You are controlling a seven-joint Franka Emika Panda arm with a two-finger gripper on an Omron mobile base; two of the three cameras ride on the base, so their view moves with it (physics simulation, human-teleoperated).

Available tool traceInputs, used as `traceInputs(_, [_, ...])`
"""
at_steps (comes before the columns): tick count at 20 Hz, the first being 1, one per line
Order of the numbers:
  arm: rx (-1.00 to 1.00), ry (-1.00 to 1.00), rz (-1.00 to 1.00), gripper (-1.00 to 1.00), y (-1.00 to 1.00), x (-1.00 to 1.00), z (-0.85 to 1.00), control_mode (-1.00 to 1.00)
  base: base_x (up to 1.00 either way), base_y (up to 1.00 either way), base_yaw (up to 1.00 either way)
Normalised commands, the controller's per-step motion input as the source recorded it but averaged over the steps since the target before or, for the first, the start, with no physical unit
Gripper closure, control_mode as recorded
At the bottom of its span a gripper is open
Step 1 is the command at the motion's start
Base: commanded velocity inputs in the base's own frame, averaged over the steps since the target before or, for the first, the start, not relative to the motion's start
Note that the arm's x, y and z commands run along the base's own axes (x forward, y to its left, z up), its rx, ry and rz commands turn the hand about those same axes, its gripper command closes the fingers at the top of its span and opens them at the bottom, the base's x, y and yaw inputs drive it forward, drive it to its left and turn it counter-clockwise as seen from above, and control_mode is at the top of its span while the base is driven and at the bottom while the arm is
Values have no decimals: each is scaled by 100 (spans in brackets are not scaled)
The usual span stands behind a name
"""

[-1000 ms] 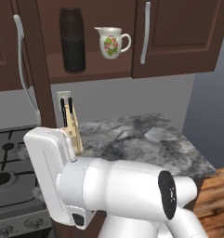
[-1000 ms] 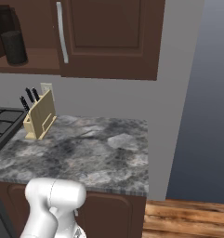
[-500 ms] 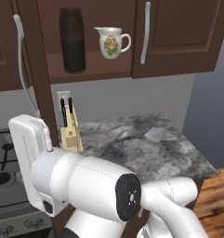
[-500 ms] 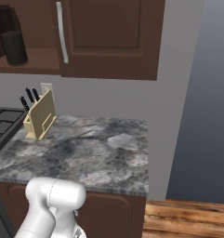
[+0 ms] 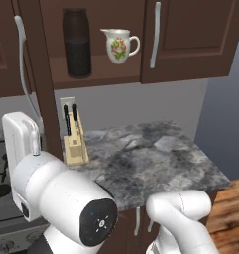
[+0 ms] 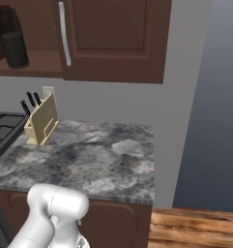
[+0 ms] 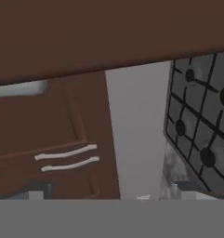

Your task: Pick the jar and jar from the dining table and place them in the open cabinet. Close the cabinet after placing the objects.

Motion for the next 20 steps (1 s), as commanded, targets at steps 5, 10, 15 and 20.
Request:
traceInputs(5, [13,0,-12,-100,16,0,19,-100,0,0,0])
traceInputs(10, [6,0,-18,-100,15,2,17,-100,0,0,0])
traceInputs(15, [5,0,-19,-100,9,-1,7,-100,0,0,0])
traceInputs(20, [7,1,-21,-100,0,-10,5,-100,0,0,0])
